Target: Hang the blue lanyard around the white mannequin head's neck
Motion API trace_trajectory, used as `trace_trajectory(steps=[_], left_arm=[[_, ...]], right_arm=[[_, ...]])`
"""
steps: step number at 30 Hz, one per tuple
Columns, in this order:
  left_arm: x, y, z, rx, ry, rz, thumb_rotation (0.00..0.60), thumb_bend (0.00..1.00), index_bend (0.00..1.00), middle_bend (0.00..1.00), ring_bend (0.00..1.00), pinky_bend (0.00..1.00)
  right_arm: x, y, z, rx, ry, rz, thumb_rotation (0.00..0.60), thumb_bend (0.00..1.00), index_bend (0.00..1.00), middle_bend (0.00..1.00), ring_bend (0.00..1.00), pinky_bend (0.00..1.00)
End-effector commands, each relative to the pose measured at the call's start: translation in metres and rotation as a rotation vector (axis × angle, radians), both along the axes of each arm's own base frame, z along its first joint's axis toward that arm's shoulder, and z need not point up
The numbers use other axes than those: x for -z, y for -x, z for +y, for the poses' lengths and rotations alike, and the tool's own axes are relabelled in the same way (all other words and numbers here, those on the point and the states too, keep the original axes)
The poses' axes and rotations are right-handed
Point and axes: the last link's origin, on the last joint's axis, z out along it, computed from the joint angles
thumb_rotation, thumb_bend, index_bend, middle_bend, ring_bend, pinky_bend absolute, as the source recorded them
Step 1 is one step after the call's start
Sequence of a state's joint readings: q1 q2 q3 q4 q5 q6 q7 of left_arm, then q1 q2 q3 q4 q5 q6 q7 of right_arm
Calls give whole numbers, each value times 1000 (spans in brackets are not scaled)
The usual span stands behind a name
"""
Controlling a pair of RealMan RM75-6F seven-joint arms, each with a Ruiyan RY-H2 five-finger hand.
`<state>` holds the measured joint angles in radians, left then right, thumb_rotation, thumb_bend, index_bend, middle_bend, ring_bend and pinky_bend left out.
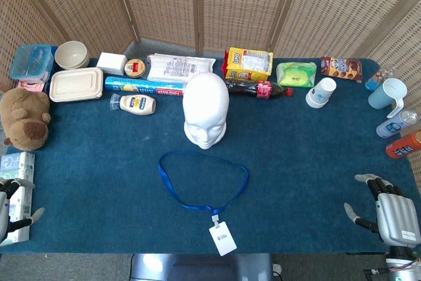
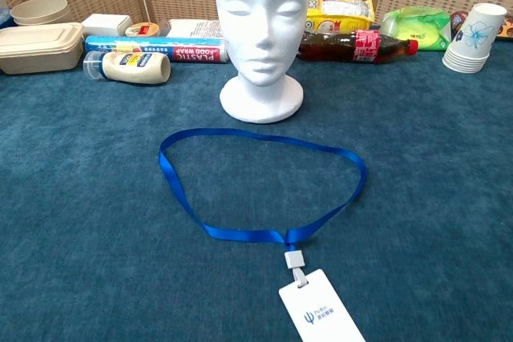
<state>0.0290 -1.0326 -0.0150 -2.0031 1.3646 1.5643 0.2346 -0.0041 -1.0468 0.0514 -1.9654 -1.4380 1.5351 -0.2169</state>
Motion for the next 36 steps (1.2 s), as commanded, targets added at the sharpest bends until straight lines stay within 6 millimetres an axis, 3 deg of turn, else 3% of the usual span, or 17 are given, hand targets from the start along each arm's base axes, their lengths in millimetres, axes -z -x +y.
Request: trace_trajectory(steps=[1,18,26,30,34,36], left_arm=[[0,1,0,-4,1,0,597,102,402,365,272,166],[-1,0,0,4,15,2,593,102,402,365,271,165],[3,-4,5,20,31,3,595,102,402,365,272,166],[7,-6,11,28,44,4,596,102,402,365,271,165],[11,-8,19,37,56,8,595,102,402,366,271,165],[11,-9,22,38,58,11,597,102,402,366,271,165]], right_arm=[[1,0,0,0,-3,-1,469,313,266,287,301,276],[1,2,-3,-7,-14,-22,468,314,266,290,306,276],[1,-10,-18,-59,-30,-43,469,313,266,304,321,288],[7,-21,-34,-95,-54,-56,469,313,266,366,442,463],[14,-35,-55,-126,-61,-47,470,313,287,500,683,765],[17,-42,-64,-146,-51,-38,468,313,303,570,771,862]])
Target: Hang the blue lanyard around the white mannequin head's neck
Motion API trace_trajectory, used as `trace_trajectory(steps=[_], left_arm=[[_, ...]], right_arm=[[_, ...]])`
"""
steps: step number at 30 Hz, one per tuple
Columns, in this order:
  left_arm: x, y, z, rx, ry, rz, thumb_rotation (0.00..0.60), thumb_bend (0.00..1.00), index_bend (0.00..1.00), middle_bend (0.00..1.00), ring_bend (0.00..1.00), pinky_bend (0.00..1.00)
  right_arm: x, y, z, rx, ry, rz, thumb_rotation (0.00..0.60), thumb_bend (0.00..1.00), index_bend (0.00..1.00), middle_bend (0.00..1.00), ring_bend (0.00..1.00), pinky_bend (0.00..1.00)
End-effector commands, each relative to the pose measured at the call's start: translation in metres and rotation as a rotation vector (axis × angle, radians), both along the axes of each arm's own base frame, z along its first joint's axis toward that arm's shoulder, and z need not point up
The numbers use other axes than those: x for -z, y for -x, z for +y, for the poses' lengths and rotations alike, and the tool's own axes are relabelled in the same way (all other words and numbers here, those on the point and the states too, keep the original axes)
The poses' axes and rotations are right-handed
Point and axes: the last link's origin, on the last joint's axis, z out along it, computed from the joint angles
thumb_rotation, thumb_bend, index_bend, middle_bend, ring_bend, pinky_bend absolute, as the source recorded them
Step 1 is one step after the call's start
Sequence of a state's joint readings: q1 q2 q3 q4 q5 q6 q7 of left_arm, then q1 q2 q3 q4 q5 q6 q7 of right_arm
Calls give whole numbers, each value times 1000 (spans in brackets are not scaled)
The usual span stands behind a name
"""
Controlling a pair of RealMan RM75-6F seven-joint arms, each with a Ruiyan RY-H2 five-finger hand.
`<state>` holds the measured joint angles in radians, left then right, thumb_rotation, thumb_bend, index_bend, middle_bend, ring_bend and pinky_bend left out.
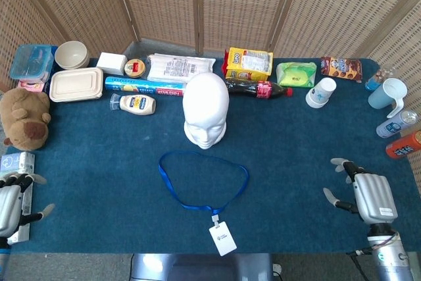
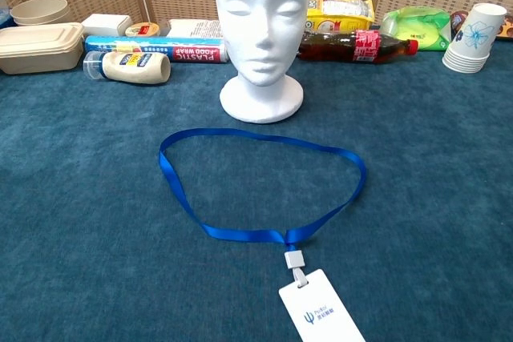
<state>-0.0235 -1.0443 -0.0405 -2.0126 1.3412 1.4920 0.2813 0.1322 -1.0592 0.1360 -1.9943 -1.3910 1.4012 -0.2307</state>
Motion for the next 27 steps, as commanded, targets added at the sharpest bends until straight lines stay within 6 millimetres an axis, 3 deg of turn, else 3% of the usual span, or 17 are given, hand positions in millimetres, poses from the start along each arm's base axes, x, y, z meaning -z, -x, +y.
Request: trace_trajectory(steps=[1,6,10,16,27], left_arm=[[1,-1,5,4,3,5,596,102,402,366,272,165],[5,-3,15,11,16,15,596,102,403,365,272,165],[8,-3,24,16,27,19,595,101,402,366,272,165],[9,-4,34,28,38,37,592,102,402,365,272,165],[12,-11,51,57,61,59,596,102,402,365,272,165]], right_arm=[[9,-17,-21,-38,14,9,466,313,311,615,818,905],[24,-37,-44,-67,-16,25,464,313,355,849,987,1000],[40,-51,-61,-73,-61,28,468,313,427,982,1000,1000],[65,-64,-76,-73,-128,52,468,313,507,1000,1000,1000],[122,-90,-90,-76,-252,92,472,315,501,1000,1000,1000]])
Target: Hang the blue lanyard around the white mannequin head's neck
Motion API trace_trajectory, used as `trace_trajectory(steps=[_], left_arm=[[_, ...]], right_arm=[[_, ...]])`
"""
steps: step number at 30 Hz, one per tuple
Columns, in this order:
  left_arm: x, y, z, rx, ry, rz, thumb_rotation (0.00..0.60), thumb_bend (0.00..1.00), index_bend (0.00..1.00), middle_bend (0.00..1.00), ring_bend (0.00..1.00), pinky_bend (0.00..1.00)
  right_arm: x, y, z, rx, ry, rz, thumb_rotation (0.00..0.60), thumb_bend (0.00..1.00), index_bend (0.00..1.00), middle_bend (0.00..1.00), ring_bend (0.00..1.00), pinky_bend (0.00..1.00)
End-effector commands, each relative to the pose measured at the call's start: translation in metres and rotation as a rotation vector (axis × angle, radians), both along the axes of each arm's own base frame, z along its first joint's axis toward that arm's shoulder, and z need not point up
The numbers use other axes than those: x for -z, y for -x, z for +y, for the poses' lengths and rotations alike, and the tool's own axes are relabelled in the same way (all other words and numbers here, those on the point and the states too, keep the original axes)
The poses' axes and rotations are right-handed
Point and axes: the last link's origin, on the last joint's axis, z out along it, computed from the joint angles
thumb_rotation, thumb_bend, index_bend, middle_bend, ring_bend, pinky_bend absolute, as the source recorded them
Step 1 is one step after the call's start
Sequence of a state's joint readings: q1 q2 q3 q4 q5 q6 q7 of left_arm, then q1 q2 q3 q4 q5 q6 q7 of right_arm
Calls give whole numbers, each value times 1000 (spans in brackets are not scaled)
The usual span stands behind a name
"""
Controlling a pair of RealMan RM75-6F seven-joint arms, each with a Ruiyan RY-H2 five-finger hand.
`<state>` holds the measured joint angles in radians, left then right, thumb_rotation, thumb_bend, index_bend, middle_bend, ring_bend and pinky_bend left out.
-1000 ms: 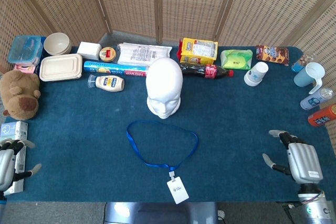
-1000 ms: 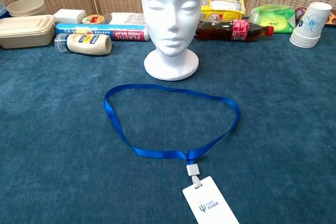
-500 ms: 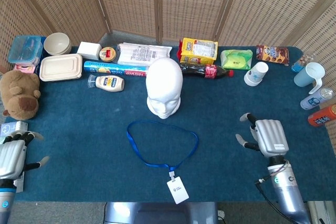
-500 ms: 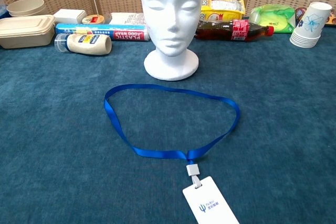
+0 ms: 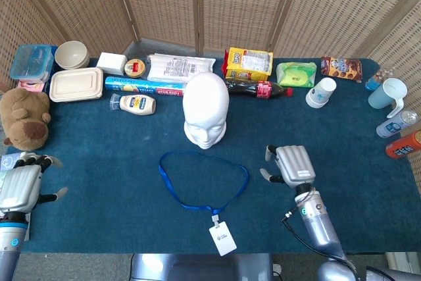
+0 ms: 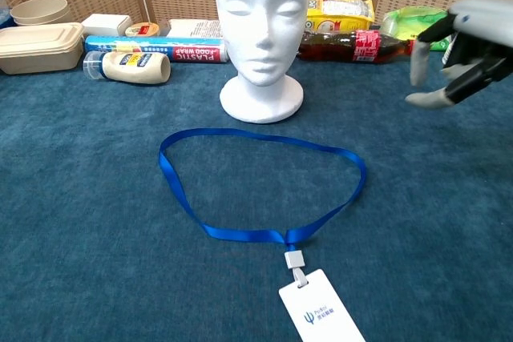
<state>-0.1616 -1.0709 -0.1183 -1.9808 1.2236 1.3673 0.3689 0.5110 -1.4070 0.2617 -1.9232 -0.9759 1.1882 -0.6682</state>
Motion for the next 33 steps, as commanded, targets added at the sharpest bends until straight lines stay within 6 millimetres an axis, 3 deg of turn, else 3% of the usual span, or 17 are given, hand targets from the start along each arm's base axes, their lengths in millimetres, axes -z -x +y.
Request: trace_trajectory(steps=[1,18,33], left_arm=[[0,-1,3,6,4,5,596,102,402,365,272,165],[7,-4,11,10,44,27,593,102,402,365,271,165],[11,2,12,-29,65,42,592,103,402,366,272,165]], right_arm=[[19,-7,-5,7,-43,24,469,316,501,1000,1000,1000],[68,-22,-21,44,-115,74,468,317,479,1000,1000,1000],[94,-6,-34,98,-131,109,468,335,473,1000,1000,1000]])
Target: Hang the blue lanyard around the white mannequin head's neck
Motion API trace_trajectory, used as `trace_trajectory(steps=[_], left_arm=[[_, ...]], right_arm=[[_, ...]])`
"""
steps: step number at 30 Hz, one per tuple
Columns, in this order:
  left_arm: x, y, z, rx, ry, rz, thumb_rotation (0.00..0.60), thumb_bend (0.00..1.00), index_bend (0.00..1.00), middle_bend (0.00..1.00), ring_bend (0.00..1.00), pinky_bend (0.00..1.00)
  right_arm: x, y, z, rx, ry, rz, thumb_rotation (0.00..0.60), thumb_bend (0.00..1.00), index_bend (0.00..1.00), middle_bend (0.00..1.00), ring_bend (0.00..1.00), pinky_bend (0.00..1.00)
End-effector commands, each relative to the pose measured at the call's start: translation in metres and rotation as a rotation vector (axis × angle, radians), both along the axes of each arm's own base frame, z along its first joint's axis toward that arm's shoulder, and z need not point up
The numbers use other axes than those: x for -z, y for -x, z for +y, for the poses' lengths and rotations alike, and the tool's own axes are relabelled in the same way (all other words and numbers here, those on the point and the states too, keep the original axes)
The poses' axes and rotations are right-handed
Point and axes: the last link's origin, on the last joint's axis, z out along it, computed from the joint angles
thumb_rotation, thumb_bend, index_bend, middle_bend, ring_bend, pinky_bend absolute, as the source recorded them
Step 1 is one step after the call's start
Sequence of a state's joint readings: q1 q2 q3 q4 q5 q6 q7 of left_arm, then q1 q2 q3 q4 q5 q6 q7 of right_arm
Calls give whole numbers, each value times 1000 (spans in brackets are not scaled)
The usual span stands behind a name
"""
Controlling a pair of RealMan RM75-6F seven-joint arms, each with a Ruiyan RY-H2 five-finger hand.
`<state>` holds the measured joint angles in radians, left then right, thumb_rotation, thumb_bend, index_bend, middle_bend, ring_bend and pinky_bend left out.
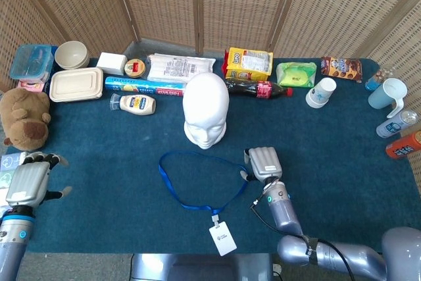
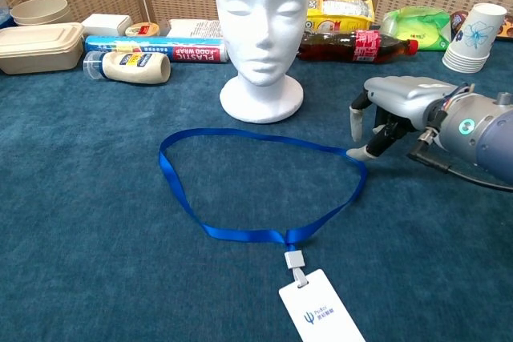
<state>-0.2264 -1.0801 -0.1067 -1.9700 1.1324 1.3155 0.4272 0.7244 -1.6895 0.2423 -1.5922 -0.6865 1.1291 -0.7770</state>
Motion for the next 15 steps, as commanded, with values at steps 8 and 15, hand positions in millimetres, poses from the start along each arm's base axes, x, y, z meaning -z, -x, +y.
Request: trace_trajectory(steps=[8,15], left_arm=[[-1,2,-2,-11,3,1,596,102,402,365,272,165],[-2,4,-3,-17,1,-1,596,102,402,365,272,165]], right_arm=[[8,-2,-4,3,-11,11,468,337,473,1000,1000,1000],[11,-1,-7,7,-9,27,466,374,472,1000,1000,1000]])
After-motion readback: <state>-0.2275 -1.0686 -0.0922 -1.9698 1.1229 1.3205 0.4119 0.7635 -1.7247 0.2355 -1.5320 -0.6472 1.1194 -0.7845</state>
